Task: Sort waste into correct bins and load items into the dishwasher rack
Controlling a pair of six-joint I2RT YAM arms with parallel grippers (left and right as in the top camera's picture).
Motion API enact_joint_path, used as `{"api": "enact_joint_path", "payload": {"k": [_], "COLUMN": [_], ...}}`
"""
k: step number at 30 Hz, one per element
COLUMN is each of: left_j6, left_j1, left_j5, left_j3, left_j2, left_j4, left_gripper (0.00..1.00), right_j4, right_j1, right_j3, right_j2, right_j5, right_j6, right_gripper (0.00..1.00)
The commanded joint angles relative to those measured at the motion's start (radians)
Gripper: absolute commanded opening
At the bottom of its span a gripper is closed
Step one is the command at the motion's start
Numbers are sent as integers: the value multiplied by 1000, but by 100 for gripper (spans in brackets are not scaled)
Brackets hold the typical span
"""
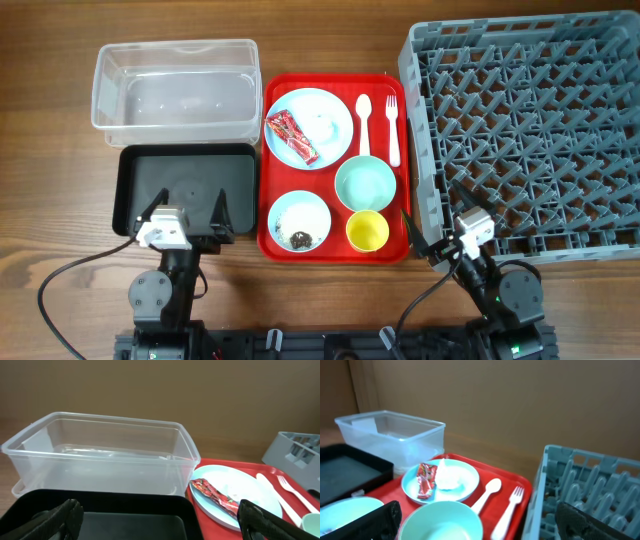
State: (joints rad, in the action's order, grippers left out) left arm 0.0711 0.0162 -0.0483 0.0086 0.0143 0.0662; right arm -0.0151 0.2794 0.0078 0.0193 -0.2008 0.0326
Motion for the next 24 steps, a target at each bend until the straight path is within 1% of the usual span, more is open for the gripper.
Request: {"api": "enact_joint_path", "payload": {"k": [1,2,3,5,7,9,10,11,12,15,18,21,24], "left_j6": [-15,-11,-11,-10,-11,-1,19,89,114,121,121,121,120], "left_j1": [-8,-8,-8,-8,-8,-8,-8,-8,-8,-8,-8,-8,-8], "left_j5": [27,10,-3,-98,-213,-275,-288,-296,-296,-296,-304,-352,-398], "left_j3": [-3,-3,-3,-3,-3,-3,-3,10,29,124,258,430,623], "left_j2": [1,1,1,1,1,1,1,2,3,32,117,258,430], "left_j4": [-7,-20,-33,-63,-77,-129,-169,-257,-270,-215,-111,3,147], "left_gripper": [100,100,100,100,100,100,100,100,100,100,100,100,100], "right_j4": [-14,-21,-21,-22,-20,-13,-2,43,73,200,338,507,649], "right_j1": [-6,-6,-6,-6,-6,-6,-6,-6,-6,-6,-6,-6,-6], "right_j3": [-3,-3,-2,-2,7,33,51,114,156,315,494,731,925], "right_j2": [-8,-8,-8,-8,-8,-8,-8,-3,5,61,164,327,463], "right_j5": [9,9,7,-28,-72,-93,-92,-80,-77,-53,-2,50,75], "right_j6": [-241,-337,-396,-471,-484,-477,-477,-475,-460,-375,-291,-215,-189], "right_gripper": [100,100,100,100,100,100,100,100,100,100,100,100,100]}}
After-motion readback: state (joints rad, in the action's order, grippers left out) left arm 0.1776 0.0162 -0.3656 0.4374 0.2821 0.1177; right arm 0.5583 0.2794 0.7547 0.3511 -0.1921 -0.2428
